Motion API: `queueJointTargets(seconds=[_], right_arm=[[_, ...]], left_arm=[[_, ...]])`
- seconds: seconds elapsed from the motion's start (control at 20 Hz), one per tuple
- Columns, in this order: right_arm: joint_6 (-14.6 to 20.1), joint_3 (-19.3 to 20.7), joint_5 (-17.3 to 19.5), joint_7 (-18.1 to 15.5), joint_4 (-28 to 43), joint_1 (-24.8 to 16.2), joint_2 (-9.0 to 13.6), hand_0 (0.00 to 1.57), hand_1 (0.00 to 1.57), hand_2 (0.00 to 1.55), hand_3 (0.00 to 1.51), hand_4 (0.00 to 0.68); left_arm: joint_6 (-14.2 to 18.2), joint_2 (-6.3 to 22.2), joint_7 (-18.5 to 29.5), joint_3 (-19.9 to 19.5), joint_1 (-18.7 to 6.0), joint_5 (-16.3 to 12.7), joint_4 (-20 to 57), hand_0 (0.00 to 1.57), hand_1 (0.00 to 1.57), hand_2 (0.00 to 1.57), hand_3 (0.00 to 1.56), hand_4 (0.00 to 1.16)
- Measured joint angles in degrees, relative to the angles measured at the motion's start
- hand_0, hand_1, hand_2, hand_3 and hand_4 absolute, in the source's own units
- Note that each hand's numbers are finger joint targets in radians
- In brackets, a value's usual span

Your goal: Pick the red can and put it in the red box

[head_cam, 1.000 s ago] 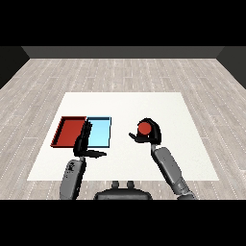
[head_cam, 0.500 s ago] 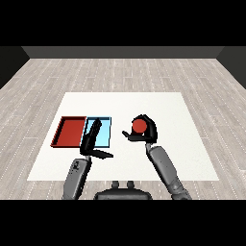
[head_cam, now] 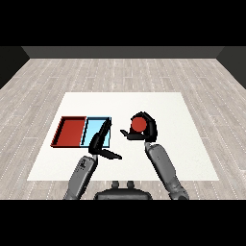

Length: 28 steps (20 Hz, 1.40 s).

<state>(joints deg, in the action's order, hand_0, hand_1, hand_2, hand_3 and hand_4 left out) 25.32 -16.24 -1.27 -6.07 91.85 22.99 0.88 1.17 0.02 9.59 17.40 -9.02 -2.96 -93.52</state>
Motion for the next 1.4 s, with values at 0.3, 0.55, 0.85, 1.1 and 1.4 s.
queueJointTargets(seconds=[0.3, 0.55, 0.85, 1.1, 1.4], right_arm=[[1.0, -1.5, 0.4, -2.0, -0.5, -0.1, -0.7, 1.57, 1.57, 1.48, 1.42, 0.655], [1.0, -2.0, 0.2, -2.6, -1.9, 1.0, -0.8, 1.57, 1.57, 1.48, 1.41, 0.651], [0.8, -4.3, 0.2, -3.4, -0.1, -1.5, -0.7, 1.57, 1.57, 1.48, 1.41, 0.644], [-0.9, -3.7, -0.5, -3.4, 0.2, -1.0, -0.6, 1.57, 1.57, 1.48, 1.41, 0.634], [2.9, -6.9, -0.2, -2.1, 0.4, 1.3, -0.6, 1.57, 1.57, 1.48, 1.40, 0.628]], left_arm=[[4.4, 0.0, 0.1, 4.9, -2.7, -1.7, 4.2, 0.00, 0.00, 0.00, 0.00, 0.00], [5.5, 0.0, 0.4, 7.3, -3.6, -3.4, 7.8, 0.00, 0.00, 0.00, 0.00, 0.00], [7.1, 0.0, 0.3, 10.4, -5.0, -6.9, 10.5, 0.00, 0.00, 0.00, 0.00, 0.00], [8.1, 0.0, 0.5, 11.1, -7.5, -9.6, 13.2, 0.00, 0.00, 0.00, 0.00, 0.00], [9.1, 0.2, 0.7, 11.9, -9.1, -11.7, 15.2, 0.00, 0.00, 0.00, 0.00, 0.00]])
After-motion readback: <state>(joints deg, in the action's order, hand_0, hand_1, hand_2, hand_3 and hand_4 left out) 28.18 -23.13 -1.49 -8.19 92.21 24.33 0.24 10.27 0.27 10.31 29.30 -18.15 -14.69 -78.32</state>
